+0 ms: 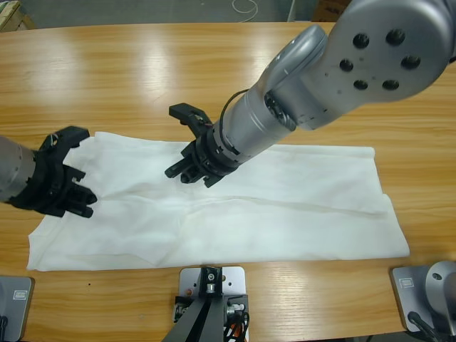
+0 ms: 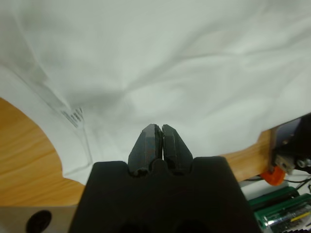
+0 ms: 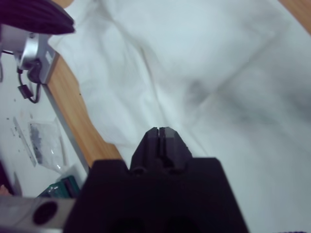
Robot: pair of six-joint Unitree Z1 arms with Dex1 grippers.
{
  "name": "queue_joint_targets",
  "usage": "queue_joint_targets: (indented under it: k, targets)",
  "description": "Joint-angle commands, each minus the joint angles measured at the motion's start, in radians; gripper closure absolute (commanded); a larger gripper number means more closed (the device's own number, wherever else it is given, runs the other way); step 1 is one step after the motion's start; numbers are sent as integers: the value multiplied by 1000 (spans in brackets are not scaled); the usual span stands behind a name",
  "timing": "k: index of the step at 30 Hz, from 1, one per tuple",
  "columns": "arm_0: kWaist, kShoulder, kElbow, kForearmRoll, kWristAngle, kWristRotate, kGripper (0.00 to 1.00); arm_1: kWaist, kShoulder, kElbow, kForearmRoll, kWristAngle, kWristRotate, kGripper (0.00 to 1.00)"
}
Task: Fold clothes
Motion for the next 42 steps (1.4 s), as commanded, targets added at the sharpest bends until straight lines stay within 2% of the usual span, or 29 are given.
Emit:
queue_joint_targets:
  k: [1, 8, 13, 24, 32, 38, 42]
  targets:
    - [-77, 36, 137, -99, -14, -78, 1000, 29, 86, 36, -47, 52, 14, 1000]
    - [-205, 77, 165, -159, -18, -144, 1000, 70, 132, 37, -64, 61, 25, 1000]
    - [-269, 132, 218, -256, -38, -170, 1000, 70, 164, 48, -64, 44, 35, 1000]
    - [-273, 155, 287, -319, -39, -195, 1000, 70, 182, 58, -51, -9, 70, 1000]
    - [-274, 117, 296, -317, -44, -196, 1000, 70, 109, 53, 12, -139, 70, 1000]
    - [-260, -57, 204, -293, 1, -184, 1000, 70, 0, 36, 33, -166, 65, 1000]
    - [-193, -138, 137, -282, 13, -148, 1000, 97, -39, 23, 48, -107, 66, 1000]
